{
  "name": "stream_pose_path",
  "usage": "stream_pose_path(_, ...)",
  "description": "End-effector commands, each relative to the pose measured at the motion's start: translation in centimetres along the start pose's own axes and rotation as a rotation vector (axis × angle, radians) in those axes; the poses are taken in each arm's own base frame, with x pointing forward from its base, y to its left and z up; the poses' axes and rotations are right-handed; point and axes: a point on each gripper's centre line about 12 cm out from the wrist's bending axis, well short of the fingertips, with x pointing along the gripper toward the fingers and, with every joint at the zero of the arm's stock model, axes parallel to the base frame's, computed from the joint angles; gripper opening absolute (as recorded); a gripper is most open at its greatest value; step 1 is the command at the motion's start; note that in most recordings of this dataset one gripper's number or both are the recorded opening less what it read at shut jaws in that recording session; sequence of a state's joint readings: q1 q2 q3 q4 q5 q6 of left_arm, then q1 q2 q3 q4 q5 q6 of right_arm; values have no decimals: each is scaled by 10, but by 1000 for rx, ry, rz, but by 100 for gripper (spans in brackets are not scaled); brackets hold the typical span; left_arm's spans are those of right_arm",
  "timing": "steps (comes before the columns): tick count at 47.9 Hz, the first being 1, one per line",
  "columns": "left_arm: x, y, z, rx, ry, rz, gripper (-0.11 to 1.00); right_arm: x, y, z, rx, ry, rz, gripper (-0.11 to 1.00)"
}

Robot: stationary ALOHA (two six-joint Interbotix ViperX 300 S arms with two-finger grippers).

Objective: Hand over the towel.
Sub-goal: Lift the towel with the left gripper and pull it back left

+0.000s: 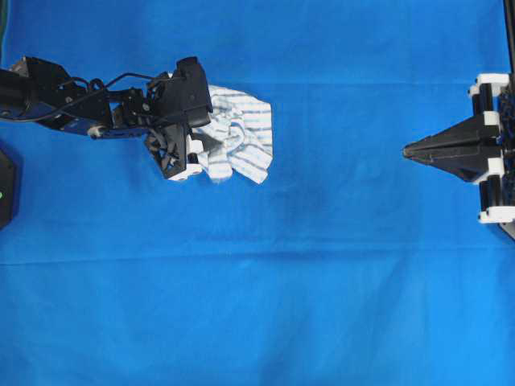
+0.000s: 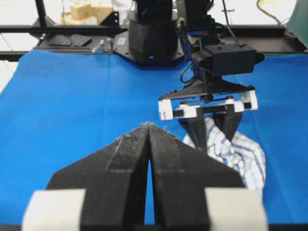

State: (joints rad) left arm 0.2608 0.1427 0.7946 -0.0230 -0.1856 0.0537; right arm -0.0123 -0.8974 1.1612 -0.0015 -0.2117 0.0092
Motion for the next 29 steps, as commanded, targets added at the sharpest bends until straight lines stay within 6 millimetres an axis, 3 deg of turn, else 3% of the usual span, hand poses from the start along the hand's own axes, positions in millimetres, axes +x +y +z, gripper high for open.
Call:
stream_pose_path(1, -11, 2, 20, -2, -61, 4, 19, 2, 0, 10, 0, -26, -1, 0)
stream_pose_path(3, -20, 2, 29, -3, -95, 4, 14, 2, 0, 10, 0, -26, -1, 0)
stream_pose_path(15, -90, -18, 87, 35, -342, -39, 14, 2, 0, 13, -3, -32, -1, 0)
stream_pose_path(29, -171, -63, 123, 91, -622, -167, 14, 3, 0, 17, -11, -48, -1, 0)
